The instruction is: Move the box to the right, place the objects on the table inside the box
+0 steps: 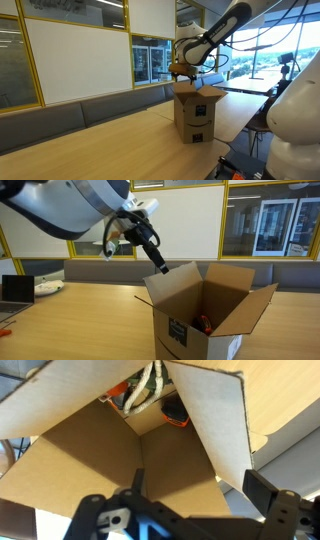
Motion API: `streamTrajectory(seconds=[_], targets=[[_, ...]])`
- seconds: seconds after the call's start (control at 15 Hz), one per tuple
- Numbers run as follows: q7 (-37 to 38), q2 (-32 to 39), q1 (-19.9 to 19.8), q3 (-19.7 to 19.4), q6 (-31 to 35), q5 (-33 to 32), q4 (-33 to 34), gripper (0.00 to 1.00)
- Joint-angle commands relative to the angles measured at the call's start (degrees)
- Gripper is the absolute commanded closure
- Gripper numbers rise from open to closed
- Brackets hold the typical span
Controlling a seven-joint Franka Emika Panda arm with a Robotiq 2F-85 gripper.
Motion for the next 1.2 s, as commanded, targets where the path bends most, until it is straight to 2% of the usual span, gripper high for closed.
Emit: streamTrajectory(seconds=[0.0, 0.13, 0.27, 0.67, 0.87, 1.13], targets=[[-9.4, -12.2, 2.2, 1.5, -4.7, 6.4, -5.5, 0.00], [-18.1, -16.9, 4.0, 0.8, -7.7, 12.4, -7.5, 0.00], [-26.4, -21.3, 8.8, -3.3, -11.3, 16.7, -9.1, 0.00], [-51.0, -29.3, 7.1, -4.1, -29.0, 31.6, -9.3, 0.00], [-60.0, -30.9, 6.0, -3.7, -39.9, 34.8, -8.0, 0.00], [-69.1, -32.4, 5.5, -3.4, -52.6, 33.0, -7.8, 0.00]])
